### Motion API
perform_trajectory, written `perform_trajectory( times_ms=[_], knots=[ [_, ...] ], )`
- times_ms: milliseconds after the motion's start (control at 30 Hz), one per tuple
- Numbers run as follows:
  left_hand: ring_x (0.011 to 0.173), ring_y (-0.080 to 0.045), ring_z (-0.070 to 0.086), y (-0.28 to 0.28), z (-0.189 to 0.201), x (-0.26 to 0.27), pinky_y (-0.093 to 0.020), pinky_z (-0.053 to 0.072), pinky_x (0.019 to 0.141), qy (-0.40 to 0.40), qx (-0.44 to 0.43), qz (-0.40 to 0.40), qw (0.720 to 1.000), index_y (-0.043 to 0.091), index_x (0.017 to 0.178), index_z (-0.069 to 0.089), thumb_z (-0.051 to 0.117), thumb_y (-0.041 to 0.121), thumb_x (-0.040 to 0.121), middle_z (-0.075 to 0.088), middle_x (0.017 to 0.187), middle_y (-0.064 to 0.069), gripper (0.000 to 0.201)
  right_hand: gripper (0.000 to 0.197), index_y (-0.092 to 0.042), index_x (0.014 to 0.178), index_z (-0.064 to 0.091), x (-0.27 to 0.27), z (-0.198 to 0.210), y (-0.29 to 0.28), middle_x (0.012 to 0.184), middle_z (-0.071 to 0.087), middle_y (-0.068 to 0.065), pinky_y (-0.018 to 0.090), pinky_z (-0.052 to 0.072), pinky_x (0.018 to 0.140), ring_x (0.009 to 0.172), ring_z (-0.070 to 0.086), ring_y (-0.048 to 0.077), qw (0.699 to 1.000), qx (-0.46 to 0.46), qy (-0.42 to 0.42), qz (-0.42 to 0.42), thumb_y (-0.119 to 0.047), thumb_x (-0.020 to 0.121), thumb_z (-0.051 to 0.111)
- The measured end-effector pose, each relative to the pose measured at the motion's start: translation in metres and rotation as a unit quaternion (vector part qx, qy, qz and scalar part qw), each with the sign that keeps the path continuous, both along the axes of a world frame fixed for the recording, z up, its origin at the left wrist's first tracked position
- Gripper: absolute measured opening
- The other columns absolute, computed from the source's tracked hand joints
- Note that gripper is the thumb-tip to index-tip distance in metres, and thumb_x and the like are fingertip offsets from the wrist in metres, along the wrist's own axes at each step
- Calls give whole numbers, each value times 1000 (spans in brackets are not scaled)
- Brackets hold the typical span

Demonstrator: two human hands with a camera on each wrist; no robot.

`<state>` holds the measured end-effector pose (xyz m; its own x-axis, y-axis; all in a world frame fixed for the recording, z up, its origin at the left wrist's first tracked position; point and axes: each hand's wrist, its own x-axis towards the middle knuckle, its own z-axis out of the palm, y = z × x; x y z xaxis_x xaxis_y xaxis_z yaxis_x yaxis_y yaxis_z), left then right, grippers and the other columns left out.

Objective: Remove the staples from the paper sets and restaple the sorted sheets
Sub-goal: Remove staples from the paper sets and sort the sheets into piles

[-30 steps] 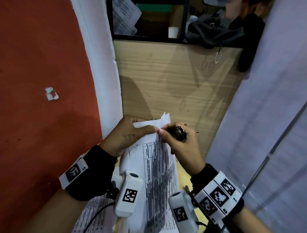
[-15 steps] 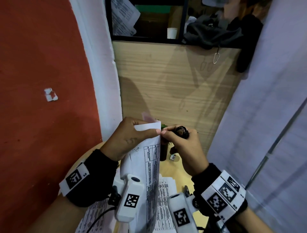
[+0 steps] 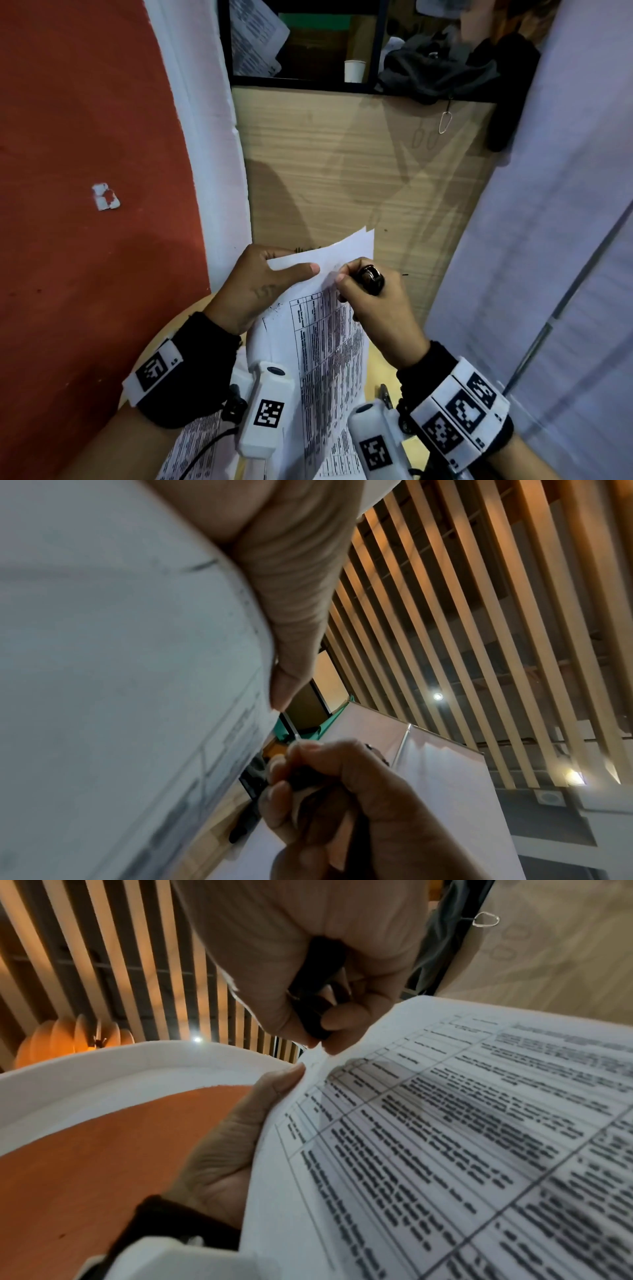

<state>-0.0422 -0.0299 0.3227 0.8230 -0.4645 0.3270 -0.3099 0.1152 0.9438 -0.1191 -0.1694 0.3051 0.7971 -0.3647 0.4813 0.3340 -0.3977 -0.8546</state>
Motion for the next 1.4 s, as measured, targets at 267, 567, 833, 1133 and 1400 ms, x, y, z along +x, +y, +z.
perform_trajectory(
  times_ms=[267,567,833,1133,1400],
  knots=[
    [67,-15,64,19,-1,18,-28,48,67,-57,59,30,996,10,69,74,86,37,55,73,74,-6,33,30,-18,53,46,8,-34,-32,50,45,-6,27,34,52,51,42,10,969,-166,120,-139,-13,78,63],
    [71,-11,66,35,3,36,-26,49,72,-110,122,-2,986,13,73,76,76,50,50,74,77,-7,43,44,-12,124,57,27,-66,-53,115,62,4,23,47,71,97,60,23,972,-98,190,-96,-5,81,64],
    [63,2,61,40,16,44,-10,44,62,-146,113,-61,981,13,64,74,88,23,57,67,64,10,18,18,-13,77,54,47,-58,-43,55,60,-3,15,27,40,56,48,15,947,232,195,107,2,85,59],
    [48,5,55,92,-18,103,-4,39,51,-35,74,108,991,8,73,57,61,-4,74,65,53,12,13,25,-14,68,51,50,-46,-52,59,55,1,15,23,37,43,50,6,962,201,184,10,3,83,61],
    [75,-5,67,66,-132,77,-24,53,84,162,55,83,982,2,107,63,89,39,49,75,80,6,74,20,-13,72,53,80,-87,-38,58,55,2,12,23,31,42,51,8,924,294,245,23,2,84,61]
  ],
)
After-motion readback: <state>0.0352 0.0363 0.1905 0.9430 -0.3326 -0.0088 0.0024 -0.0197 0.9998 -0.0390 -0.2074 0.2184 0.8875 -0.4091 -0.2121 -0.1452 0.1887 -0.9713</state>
